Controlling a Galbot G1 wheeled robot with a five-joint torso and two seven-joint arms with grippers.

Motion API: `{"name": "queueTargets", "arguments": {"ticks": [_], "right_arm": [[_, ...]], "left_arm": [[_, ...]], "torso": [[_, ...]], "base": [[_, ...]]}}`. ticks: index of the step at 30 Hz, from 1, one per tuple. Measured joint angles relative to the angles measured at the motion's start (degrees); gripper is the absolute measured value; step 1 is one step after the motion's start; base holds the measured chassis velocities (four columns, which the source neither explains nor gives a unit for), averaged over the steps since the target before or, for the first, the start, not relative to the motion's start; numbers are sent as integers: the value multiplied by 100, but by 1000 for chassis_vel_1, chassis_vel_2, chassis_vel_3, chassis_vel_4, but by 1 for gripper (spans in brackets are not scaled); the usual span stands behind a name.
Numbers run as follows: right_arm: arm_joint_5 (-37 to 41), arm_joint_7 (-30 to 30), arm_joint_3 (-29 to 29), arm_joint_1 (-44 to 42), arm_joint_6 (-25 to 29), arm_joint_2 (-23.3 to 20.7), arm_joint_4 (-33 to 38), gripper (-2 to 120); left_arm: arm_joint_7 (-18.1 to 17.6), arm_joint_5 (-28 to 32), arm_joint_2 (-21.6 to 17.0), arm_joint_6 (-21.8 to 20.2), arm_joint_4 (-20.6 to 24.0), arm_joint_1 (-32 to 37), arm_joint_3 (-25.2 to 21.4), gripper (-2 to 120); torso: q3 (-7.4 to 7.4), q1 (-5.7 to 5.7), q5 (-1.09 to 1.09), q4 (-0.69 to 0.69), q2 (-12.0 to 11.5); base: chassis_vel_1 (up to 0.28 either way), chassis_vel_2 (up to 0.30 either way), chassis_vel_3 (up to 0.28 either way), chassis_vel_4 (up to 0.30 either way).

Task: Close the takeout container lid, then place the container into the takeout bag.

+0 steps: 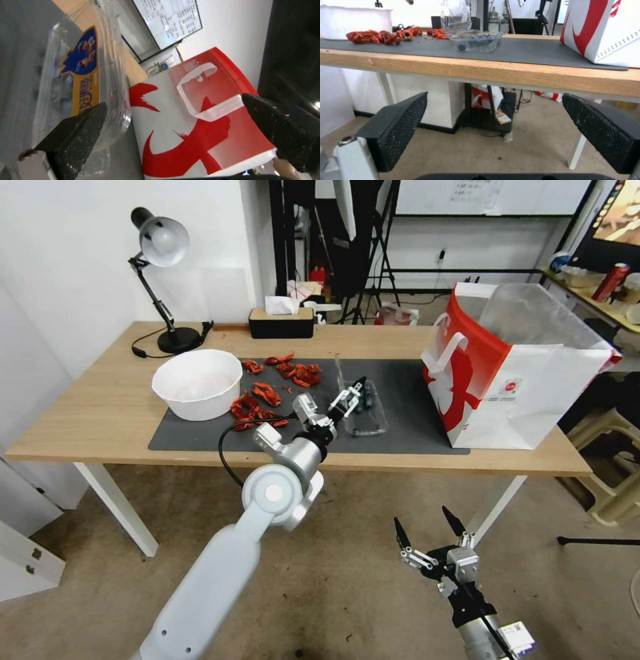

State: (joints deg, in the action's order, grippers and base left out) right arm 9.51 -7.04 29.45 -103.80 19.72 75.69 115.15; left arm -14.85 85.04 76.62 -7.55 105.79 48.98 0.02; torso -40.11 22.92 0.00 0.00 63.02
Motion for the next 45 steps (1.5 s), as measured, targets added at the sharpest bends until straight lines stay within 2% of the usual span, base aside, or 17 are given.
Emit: {"name": "queueTargets", "arguments": {"ticks": [9,25,33,39,42,45], "right_arm": [[-3,11,-7,-1,1,-21,-3,100],[23,32,12,19,-9,-67,-22,100],[19,52,18,28,-21,-56,-26,100],[8,56,5,40,-22,-40,-39,100],[7,58,2,50,-22,-35,-48,100],[1,60,-16,65,-22,-25,-52,100]], "left_arm": [[337,69,18,-215,-362,-355,81,100],[526,-13,68,-511,-932,-861,405,100],[505,-92,165,-582,-1218,-1110,584,100],[322,-119,251,-593,-1501,-1300,718,99],[254,-121,277,-598,-1595,-1354,763,95],[107,-107,298,-642,-1671,-1405,797,86]], "torso": [[0,0,0,0,0],[0,0,0,0,0],[0,0,1,0,0],[0,0,1,0,0],[0,0,0,0,1],[0,0,0,0,1]], "base": [[0,0,0,0],[0,0,0,0],[0,0,0,0],[0,0,0,0],[0,0,0,0],[0,0,0,0]]}}
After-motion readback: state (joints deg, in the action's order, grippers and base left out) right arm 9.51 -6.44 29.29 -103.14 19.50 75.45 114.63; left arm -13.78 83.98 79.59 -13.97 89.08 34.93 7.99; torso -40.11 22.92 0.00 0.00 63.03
